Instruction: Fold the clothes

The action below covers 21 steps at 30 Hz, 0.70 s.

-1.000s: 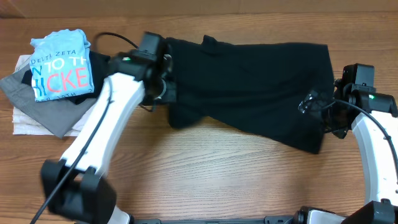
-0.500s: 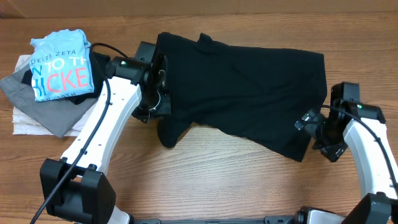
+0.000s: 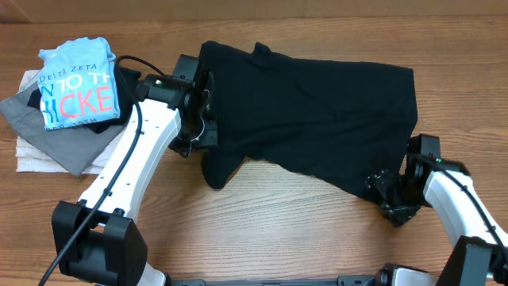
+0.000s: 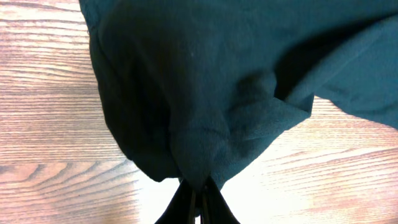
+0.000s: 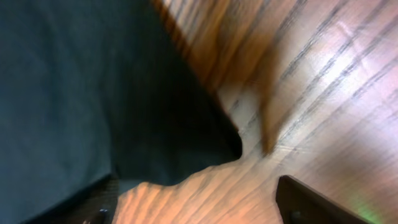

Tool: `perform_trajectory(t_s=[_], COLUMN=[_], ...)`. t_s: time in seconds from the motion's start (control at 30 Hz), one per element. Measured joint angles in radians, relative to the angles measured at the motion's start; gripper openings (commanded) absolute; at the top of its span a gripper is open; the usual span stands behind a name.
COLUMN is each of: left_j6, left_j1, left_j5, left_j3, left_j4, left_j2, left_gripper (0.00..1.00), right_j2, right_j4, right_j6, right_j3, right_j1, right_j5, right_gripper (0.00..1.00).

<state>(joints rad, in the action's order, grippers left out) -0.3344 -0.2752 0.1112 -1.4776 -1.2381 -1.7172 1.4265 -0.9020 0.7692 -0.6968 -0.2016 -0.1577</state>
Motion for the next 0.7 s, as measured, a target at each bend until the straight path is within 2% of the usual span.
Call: perform_trajectory(t_s=[0.07, 0.1, 0.2, 0.23, 0.53, 0.63, 0.7], left_j6=[0.0, 0.0, 0.0, 0.0, 0.004, 0.022, 0.043], left_j1=[0.0, 0.0, 0.0, 0.0, 0.01, 0.047, 0.097], left_j5=[0.0, 0.0, 0.0, -0.001, -0.001, 0.008, 0.031], left_j3=[0.0, 0.0, 0.0, 0.0, 0.0, -0.019, -0.07], left_j4=[0.0, 0.0, -0.001, -0.001, -0.022, -0.054, -0.07], left_j2=[0.0, 0.0, 0.0, 0.0, 0.0, 0.0, 0.003], left_gripper=[0.04, 0.04, 0.04, 0.04, 0.04, 0.04, 0.04], right_j2=[0.0, 0.0, -0.009, -0.009, -0.009, -0.008, -0.005], right_j4=[0.057, 0.094, 0.153, 0.167, 0.179, 0.054, -0.092], right_j6=[0.027, 0.035, 0.055, 0.061, 0.055, -0.002, -0.053], right_j3=[0.034, 0.053, 0.07, 0.074, 0.061, -0.086, -0.288], right_j1=[0.0, 0.0, 0.0, 0.0, -0.001, -0.001, -0.001], right_j5=[-0.003, -0.004, -0.011, -0.01, 0.0, 0.02, 0.048], right_gripper=[0.6, 0.5, 0.11, 0.04, 0.04, 0.04, 0.04])
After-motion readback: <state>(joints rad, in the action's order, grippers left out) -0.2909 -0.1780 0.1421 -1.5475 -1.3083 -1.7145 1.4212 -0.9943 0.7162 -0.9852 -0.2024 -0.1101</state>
